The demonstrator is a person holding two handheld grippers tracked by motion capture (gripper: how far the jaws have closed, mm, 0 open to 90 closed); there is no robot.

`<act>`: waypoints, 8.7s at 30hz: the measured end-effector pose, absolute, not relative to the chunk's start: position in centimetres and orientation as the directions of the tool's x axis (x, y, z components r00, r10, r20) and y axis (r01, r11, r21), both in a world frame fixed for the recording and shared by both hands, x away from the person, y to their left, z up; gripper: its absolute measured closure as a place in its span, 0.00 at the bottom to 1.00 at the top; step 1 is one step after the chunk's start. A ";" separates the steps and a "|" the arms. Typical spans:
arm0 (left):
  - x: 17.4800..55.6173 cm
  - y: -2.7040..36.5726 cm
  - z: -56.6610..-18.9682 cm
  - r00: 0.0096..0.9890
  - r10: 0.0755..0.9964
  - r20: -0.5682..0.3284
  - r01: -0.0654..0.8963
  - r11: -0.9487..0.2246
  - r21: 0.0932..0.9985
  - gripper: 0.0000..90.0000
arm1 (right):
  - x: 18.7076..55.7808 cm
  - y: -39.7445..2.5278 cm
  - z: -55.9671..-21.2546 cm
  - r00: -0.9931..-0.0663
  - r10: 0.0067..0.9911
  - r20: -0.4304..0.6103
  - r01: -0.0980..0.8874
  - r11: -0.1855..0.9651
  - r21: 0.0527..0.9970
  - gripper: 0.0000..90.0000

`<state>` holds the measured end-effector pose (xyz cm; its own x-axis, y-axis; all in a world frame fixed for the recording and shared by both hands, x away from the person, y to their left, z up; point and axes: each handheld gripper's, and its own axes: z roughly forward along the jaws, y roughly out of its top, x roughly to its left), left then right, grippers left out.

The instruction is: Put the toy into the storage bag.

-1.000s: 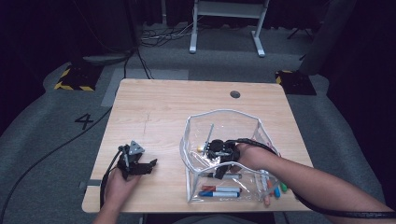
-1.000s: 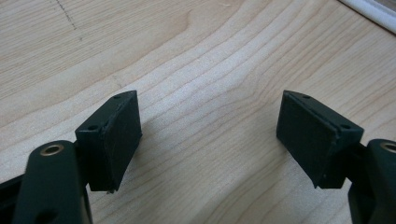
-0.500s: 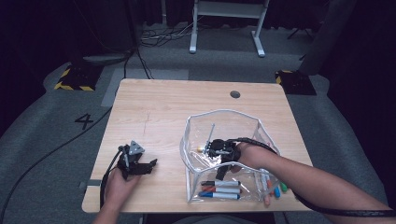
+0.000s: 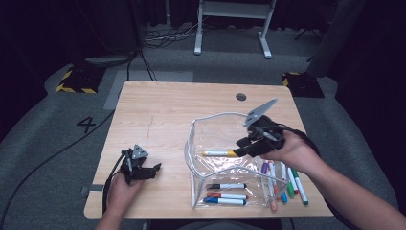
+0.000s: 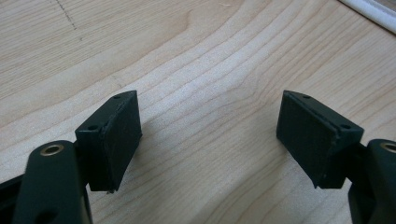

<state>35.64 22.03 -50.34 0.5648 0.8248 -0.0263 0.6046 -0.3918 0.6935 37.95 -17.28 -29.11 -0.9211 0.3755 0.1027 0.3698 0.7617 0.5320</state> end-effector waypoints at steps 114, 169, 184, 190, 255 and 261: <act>35.7 22.0 -50.3 0.562 0.827 -0.027 0.608 -0.391 0.691 0.25 | 35.6 -27.4 -24.2 -0.860 0.505 0.073 0.424 0.629 0.651 0.85; 35.7 22.0 -50.3 0.563 0.826 -0.027 0.608 -0.391 0.691 0.25 | 39.1 -11.7 -36.0 -0.947 0.269 0.176 0.306 0.923 0.235 0.85; 35.7 22.0 -50.3 0.563 0.826 -0.025 0.606 -0.392 0.692 0.25 | 38.7 -10.9 -38.9 -0.948 0.225 0.224 0.257 0.958 0.127 0.85; 35.7 22.0 -50.3 0.564 0.826 -0.026 0.608 -0.393 0.690 0.25 | 38.6 -10.7 -39.9 -0.938 0.243 0.248 0.267 0.961 0.068 0.85; 35.7 22.0 -50.3 0.564 0.826 -0.025 0.607 -0.393 0.690 0.25 | 36.8 -33.4 -27.5 -0.739 0.665 0.105 0.536 0.487 0.690 0.57; 35.7 22.0 -50.3 0.562 0.827 -0.027 0.608 -0.390 0.691 0.25 | 36.6 -35.8 -29.5 -0.684 0.724 0.095 0.569 0.447 0.691 0.57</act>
<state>35.69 21.98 -50.31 0.5616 0.8270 -0.0270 0.6082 -0.3905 0.6911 36.63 -35.81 -29.51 -0.6835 0.7237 0.0951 0.5689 0.4465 0.6906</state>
